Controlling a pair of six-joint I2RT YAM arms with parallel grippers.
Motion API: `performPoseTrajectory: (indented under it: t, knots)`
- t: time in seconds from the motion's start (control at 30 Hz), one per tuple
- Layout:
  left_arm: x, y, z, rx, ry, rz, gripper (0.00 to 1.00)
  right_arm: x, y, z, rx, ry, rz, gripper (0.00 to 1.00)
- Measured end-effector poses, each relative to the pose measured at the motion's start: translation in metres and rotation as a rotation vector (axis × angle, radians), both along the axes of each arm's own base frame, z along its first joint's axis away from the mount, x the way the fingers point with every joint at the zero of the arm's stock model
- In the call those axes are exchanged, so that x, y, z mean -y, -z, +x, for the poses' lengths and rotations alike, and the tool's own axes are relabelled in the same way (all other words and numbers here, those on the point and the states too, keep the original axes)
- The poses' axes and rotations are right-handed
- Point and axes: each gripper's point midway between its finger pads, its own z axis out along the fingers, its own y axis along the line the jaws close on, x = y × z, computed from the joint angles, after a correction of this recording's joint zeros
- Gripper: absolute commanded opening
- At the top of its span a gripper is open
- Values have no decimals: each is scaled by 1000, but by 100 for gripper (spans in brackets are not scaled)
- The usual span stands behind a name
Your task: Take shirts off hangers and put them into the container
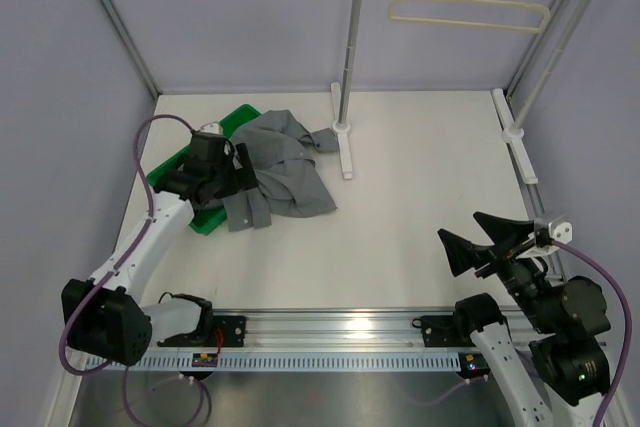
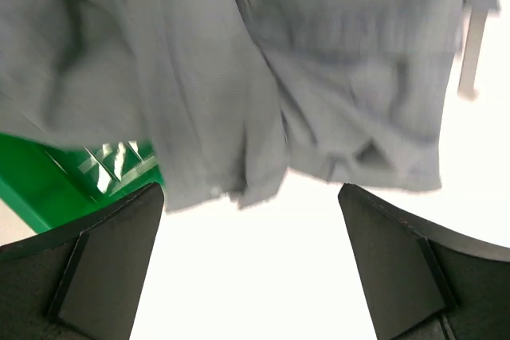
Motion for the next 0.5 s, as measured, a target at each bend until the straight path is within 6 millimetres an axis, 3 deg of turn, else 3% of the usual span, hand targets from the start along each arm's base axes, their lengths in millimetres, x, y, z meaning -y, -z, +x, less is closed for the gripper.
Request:
performPoseTrajectory:
  t: [0.1, 0.27, 0.5]
  knots:
    - [20, 26, -21, -50, 38, 10, 99, -1, 1, 2, -8, 0, -1, 99]
    - [33, 74, -52, -159, 58, 38, 97, -1, 2, 4, -17, -1, -3, 99]
    - [52, 106, -41, -201, 69, 67, 86, -2, 3, 6, -31, -1, -3, 99]
